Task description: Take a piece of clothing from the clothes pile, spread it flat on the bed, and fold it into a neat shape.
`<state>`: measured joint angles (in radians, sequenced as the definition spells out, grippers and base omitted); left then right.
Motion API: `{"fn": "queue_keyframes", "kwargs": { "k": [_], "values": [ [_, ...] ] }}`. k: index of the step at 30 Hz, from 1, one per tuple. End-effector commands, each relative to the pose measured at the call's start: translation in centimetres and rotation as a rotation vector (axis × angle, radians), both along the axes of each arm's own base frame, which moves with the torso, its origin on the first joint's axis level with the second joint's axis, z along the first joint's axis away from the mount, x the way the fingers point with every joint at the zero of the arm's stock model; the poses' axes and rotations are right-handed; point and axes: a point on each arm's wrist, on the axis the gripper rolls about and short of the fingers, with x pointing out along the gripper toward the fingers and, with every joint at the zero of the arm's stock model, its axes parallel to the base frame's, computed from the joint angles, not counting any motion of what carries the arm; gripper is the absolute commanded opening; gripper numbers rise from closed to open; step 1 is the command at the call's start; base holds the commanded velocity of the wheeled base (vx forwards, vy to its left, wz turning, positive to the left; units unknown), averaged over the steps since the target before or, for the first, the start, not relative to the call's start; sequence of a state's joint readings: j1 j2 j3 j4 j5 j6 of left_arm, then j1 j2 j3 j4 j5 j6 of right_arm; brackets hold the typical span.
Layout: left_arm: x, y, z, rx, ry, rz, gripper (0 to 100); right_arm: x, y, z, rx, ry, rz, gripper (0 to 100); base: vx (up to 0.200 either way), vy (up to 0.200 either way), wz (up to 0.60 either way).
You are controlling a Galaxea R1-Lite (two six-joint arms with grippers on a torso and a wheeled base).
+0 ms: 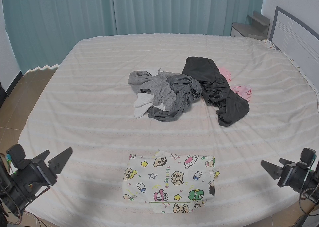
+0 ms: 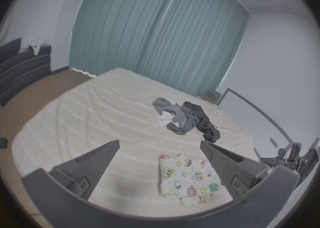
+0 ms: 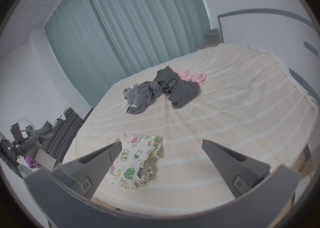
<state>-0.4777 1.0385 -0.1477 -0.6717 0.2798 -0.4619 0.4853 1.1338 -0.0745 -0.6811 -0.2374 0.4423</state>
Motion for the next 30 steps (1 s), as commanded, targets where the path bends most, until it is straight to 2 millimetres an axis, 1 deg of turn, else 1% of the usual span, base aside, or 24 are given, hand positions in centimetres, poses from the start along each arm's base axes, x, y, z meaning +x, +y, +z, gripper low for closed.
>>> {"fn": "queue_keyframes", "kwargs": {
  "k": [1, 2, 3, 6, 9, 11, 12, 13, 16, 18, 19, 21, 22, 23, 25, 28, 30],
  "values": [
    [-12.5, 6.4, 1.0, 0.159, -0.305, 0.408, 100, -11.0, -5.9, 1.4, -0.066, -0.303, -0.351, 100, 0.000, 0.000, 0.00],
    [-12.6, 6.4, 1.0, 0.159, -0.306, 0.410, 100, -11.1, -6.0, 1.4, -0.067, -0.304, -0.353, 100, 0.000, 0.000, 0.00],
    [-13.0, 6.4, 0.9, 0.172, -0.304, 0.471, 100, -11.3, -6.0, 1.2, -0.108, -0.318, -0.384, 100, 0.000, 0.000, 0.00],
    [-13.7, 6.2, 0.4, 0.201, -0.304, 0.563, 100, -11.9, -6.0, 0.8, -0.170, -0.345, -0.409, 100, 0.000, 0.000, 0.00],
    [-14.1, 6.0, 0.0, 0.225, -0.295, 0.609, 100, -12.4, -5.9, 0.1, -0.204, -0.362, -0.405, 100, 0.000, 0.000, 0.00],
    [-14.6, 6.0, -0.7, 0.270, -0.275, 0.628, 100, -12.6, -5.8, -1.5, -0.253, -0.366, -0.384, 100, 0.000, 0.000, 0.00],
    [-14.6, 6.0, -0.8, 0.278, -0.269, 0.627, 100, -12.7, -5.7, -1.7, -0.260, -0.366, -0.381, 100, 0.000, 0.000, 0.00],
    [-14.4, 6.0, -1.3, 0.293, -0.249, 0.620, 100, -12.7, -5.6, -2.5, -0.274, -0.367, -0.364, 100, 0.000, 0.000, 0.00],
    [-14.1, 5.8, -2.1, 0.303, -0.230, 0.568, 100, -13.1, -5.3, -3.6, -0.262, -0.408, -0.300, 100, 0.000, 0.000, 0.00],
    [-13.8, 5.7, -2.7, 0.310, -0.218, 0.514, 100, -13.2, -5.3, -3.7, -0.253, -0.425, -0.271, 100, 0.000, 0.000, 0.00],
    [-13.6, 5.6, -3.3, 0.319, -0.204, 0.471, 100, -13.2, -5.3, -3.6, -0.248, -0.432, -0.267, 100, 0.000, 0.000, 0.00],
    [-13.4, 5.6, -3.9, 0.336, -0.184, 0.455, 100, -13.2, -5.3, -3.7, -0.248, -0.429, -0.262, 100, 0.000, 0.000, 0.00],
    [-13.4, 5.5, -4.9, 0.371, -0.176, 0.453, 100, -13.2, -5.2, -3.7, -0.247, -0.428, -0.249, 100, 0.000, 0.000, 0.00],
    [-13.5, 5.4, -5.4, 0.393, -0.188, 0.444, 100, -13.2, -5.2, -3.7, -0.249, -0.427, -0.247, 100, 0.000, 0.000, 0.00],
    [-13.2, 5.4, -6.8, 0.445, -0.172, 0.406, 100, -13.2, -5.2, -3.7, -0.250, -0.429, -0.228, 100, 0.000, 0.000, 0.00],
    [-13.0, 5.3, -6.7, 0.425, -0.222, 0.393, 100, -13.1, -5.1, -3.7, -0.257, -0.435, -0.207, 100, 0.000, 0.000, 0.00],
    [-12.9, 5.1, -6.7, 0.410, -0.241, 0.305, 100, -13.1, -5.1, -3.7, -0.256, -0.436, -0.204, 100, 0.000, 0.000, 0.00]
  ]
}}
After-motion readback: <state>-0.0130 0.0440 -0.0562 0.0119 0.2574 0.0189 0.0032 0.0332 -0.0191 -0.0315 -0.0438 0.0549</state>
